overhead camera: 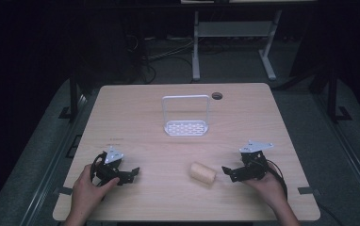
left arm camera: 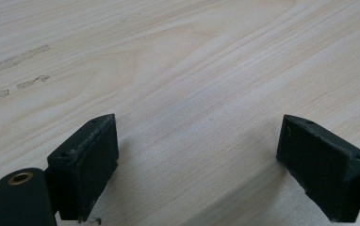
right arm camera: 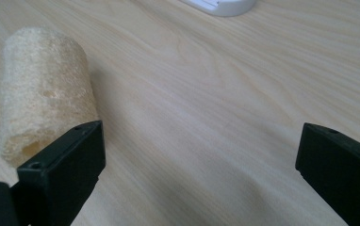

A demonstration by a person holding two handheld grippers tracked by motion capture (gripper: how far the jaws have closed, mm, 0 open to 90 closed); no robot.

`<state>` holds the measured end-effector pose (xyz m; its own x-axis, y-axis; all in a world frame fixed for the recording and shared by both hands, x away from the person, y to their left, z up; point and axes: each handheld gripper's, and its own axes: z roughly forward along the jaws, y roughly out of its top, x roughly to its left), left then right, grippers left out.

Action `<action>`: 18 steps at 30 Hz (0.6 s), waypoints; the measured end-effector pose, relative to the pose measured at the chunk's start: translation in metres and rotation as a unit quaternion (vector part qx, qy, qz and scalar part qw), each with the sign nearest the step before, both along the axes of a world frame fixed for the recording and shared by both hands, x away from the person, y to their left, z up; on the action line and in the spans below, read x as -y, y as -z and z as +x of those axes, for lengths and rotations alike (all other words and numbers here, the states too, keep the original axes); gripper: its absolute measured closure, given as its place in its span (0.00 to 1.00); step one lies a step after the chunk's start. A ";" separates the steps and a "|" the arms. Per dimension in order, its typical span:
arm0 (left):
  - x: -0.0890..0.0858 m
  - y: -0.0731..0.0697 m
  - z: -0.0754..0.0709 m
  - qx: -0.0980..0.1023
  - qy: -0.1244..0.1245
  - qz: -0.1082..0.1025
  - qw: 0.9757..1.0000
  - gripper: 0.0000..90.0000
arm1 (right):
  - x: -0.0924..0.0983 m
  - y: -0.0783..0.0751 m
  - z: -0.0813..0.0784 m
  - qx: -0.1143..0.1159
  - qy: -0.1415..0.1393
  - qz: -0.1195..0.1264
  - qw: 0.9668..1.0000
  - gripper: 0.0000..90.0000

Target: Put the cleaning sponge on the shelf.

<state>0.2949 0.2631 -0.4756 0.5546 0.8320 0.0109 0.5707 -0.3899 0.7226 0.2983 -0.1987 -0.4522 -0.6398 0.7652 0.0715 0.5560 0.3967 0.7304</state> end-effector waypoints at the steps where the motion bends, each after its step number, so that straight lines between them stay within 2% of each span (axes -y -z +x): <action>1: 0.000 0.000 0.000 0.000 0.000 0.000 1.000 0.14 | -0.001 -0.001 0.001 0.000 0.000 0.002 1.000 0.02; 18: 0.000 0.000 0.000 0.000 0.000 0.000 1.000 0.14 | -0.015 -0.011 0.008 0.008 -0.021 0.003 1.000 0.02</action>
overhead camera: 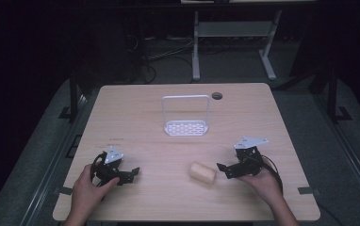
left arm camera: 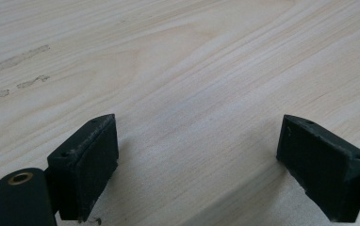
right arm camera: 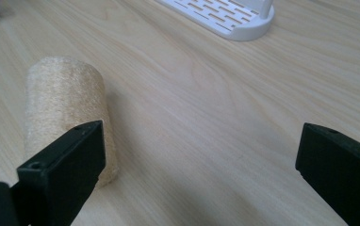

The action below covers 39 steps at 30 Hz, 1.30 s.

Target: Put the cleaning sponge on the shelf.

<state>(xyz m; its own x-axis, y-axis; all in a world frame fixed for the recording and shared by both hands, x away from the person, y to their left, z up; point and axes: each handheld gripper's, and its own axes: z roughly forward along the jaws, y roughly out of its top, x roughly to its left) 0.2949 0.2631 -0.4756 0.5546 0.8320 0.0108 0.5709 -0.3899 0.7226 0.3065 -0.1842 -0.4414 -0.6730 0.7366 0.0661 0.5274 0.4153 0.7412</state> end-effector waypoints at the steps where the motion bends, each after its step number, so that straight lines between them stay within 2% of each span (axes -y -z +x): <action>1: 0.000 0.000 0.000 0.000 0.000 0.000 1.000 0.14 | -0.001 0.000 0.000 0.000 -0.001 0.000 1.000 0.02; 18: 0.000 0.000 0.000 0.000 0.000 0.000 1.000 0.14 | -0.018 -0.007 0.005 0.009 -0.023 0.005 1.000 0.02; 39: 0.000 0.000 0.000 0.000 0.000 0.000 1.000 0.14 | -0.039 -0.007 -0.002 0.006 -0.072 0.018 0.997 0.02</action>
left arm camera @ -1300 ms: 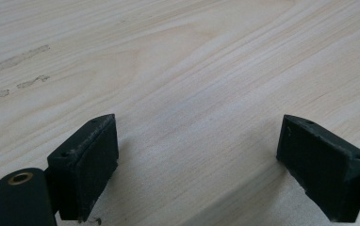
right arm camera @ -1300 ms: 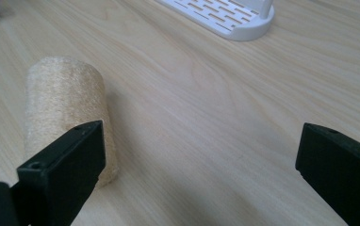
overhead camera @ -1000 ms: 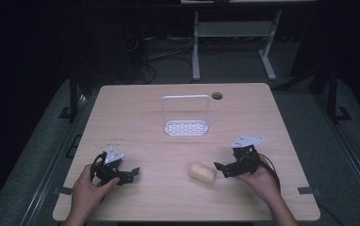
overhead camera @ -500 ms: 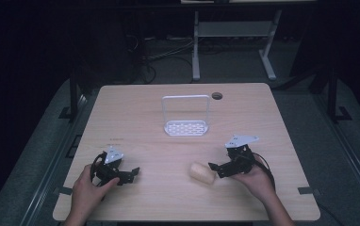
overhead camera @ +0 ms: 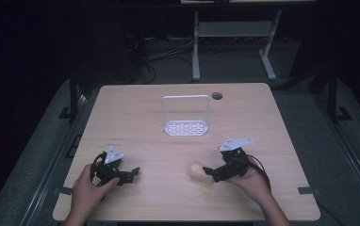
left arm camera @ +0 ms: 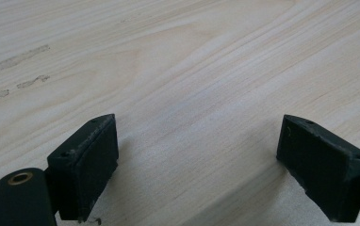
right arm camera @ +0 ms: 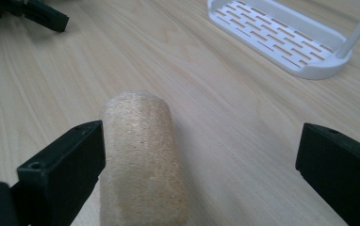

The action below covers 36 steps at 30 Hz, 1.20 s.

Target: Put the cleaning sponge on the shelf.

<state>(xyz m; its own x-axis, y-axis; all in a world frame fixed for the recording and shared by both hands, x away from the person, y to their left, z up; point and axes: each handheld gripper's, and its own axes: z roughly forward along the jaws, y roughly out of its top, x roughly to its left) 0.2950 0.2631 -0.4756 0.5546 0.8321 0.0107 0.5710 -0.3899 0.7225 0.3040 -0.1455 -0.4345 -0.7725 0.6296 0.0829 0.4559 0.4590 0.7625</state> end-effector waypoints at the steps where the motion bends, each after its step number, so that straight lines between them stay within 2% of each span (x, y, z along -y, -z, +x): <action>1: 0.000 0.000 0.000 0.000 0.000 0.000 1.000 0.14 | -0.001 0.000 -0.001 -0.001 -0.001 0.000 1.000 0.02; 20: 0.000 0.000 0.000 0.000 0.000 0.000 1.000 0.14 | -0.021 0.009 -0.006 -0.013 -0.042 -0.006 0.999 0.02; 32: 0.000 0.000 0.000 0.000 0.000 0.000 1.000 0.14 | -0.027 0.013 -0.007 -0.018 -0.046 -0.018 0.999 0.02; 34: 0.000 0.000 0.000 0.000 0.000 0.000 1.000 0.14 | -0.027 0.014 -0.007 -0.021 -0.051 -0.022 0.998 0.07; 36: 0.000 0.000 0.000 0.000 0.000 0.000 1.000 0.14 | -0.027 0.015 -0.007 -0.023 -0.052 -0.022 0.998 0.07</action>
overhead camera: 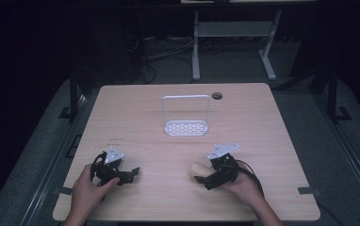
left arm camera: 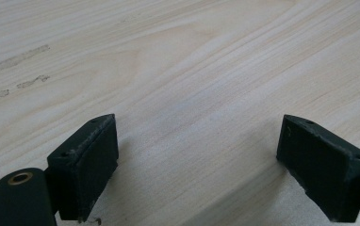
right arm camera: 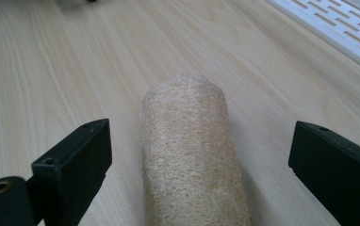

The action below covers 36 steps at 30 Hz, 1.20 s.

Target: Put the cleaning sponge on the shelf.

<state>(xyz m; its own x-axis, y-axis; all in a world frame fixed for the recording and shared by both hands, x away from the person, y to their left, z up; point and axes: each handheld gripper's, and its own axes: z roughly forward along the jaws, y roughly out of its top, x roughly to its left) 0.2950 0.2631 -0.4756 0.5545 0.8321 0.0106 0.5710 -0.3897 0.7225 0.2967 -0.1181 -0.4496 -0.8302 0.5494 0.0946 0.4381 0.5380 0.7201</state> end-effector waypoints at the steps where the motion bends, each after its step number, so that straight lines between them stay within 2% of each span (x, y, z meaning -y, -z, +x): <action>1: 0.000 0.000 0.000 0.000 0.000 0.000 1.000 0.14 | 0.000 0.001 0.000 0.000 0.000 -0.001 1.000 0.07; 15: 0.000 0.000 0.000 0.000 0.000 0.000 1.000 0.14 | -0.007 0.011 -0.002 -0.009 -0.014 -0.017 1.000 0.08; 18: 0.000 0.000 0.000 0.000 0.000 0.000 1.000 0.14 | -0.007 0.012 -0.003 -0.009 -0.016 -0.019 1.000 0.14; 23: 0.000 0.000 0.000 0.000 0.000 0.000 1.000 0.14 | -0.010 0.016 -0.003 -0.009 -0.021 -0.033 0.999 0.15; 32: 0.000 0.000 0.000 0.000 0.000 0.000 1.000 0.14 | -0.010 0.017 -0.003 -0.012 -0.020 -0.036 0.999 0.17; 36: 0.000 0.000 0.000 0.000 0.000 0.000 1.000 0.14 | -0.010 0.017 -0.003 -0.009 -0.020 -0.036 0.999 0.24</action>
